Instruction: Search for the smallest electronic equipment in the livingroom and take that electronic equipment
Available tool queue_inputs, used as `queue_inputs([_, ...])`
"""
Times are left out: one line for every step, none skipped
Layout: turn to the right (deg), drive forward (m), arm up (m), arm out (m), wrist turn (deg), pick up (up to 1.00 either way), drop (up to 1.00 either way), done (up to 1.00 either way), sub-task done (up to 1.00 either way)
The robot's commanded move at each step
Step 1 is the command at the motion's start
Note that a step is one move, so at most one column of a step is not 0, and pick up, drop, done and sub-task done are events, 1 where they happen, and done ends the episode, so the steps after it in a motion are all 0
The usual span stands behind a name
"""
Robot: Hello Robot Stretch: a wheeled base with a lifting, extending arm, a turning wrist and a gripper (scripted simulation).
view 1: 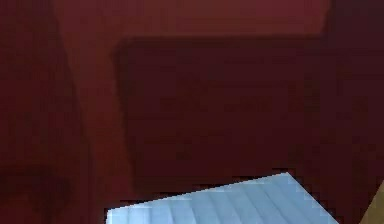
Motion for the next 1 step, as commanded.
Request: queue_inputs([45.0, 0.0, 0.0, 0.0, 0.0, 0.0, 0.0, 0.0, 0.0])
